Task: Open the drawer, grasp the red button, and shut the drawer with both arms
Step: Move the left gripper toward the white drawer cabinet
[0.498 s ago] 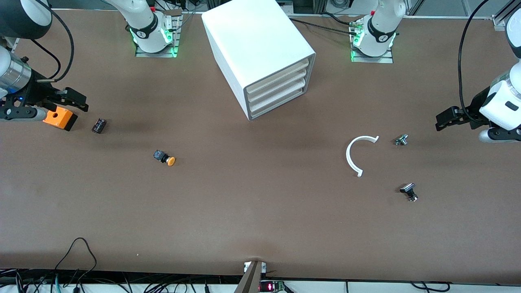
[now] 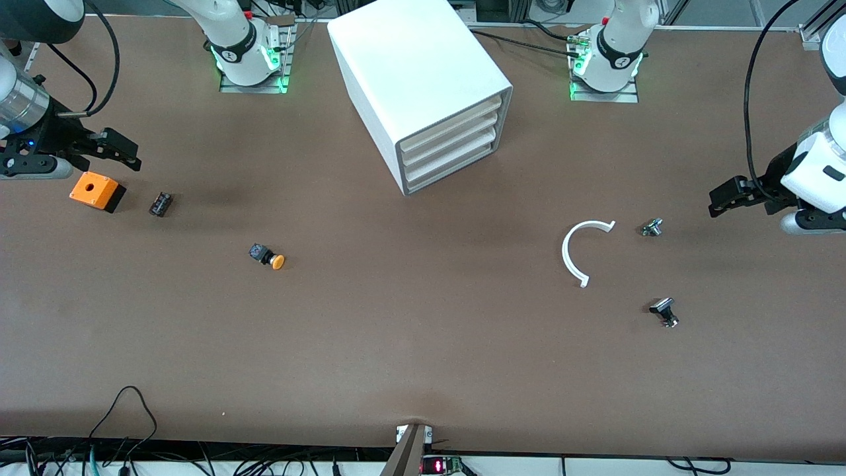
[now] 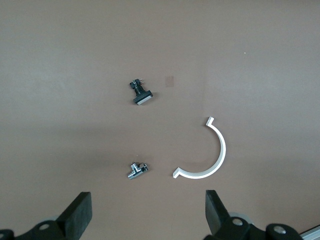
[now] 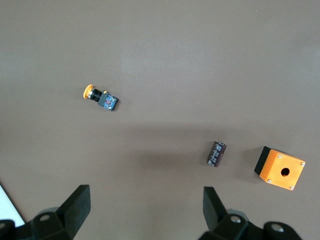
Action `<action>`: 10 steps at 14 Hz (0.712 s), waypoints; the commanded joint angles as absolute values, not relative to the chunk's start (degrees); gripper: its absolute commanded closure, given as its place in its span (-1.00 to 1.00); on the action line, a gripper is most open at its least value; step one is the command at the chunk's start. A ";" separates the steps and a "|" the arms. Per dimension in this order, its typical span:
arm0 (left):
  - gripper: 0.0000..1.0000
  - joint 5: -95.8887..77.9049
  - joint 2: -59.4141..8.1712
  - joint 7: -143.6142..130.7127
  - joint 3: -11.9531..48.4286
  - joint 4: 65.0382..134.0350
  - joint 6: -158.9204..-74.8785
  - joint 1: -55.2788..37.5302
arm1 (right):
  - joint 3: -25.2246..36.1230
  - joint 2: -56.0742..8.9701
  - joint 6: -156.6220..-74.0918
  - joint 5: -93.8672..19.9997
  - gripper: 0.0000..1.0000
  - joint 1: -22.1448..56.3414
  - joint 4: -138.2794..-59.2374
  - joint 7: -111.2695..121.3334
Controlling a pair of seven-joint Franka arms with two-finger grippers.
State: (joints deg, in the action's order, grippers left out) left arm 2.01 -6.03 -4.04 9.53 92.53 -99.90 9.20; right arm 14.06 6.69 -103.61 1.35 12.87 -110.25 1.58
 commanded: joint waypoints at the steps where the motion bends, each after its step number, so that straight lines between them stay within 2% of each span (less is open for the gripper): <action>1: -1.00 1.76 -7.03 -3.78 9.67 90.79 -99.67 9.67 | 13.80 7.91 -104.24 2.11 -1.00 12.92 -111.36 1.49; 5: -1.00 1.85 -7.29 -2.99 10.11 90.97 -99.05 9.32 | 13.80 7.56 -104.24 2.02 -1.00 12.92 -111.18 1.41; 10: -1.00 1.85 -11.69 -2.64 11.95 91.23 -98.88 8.61 | 14.06 5.98 -103.97 1.76 -1.00 12.83 -109.42 1.32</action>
State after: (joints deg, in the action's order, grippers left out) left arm 2.01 -9.92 -3.88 11.67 92.60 -99.81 8.53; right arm 14.07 6.45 -103.89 1.35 12.86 -110.19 1.57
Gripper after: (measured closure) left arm 0.000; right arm 0.000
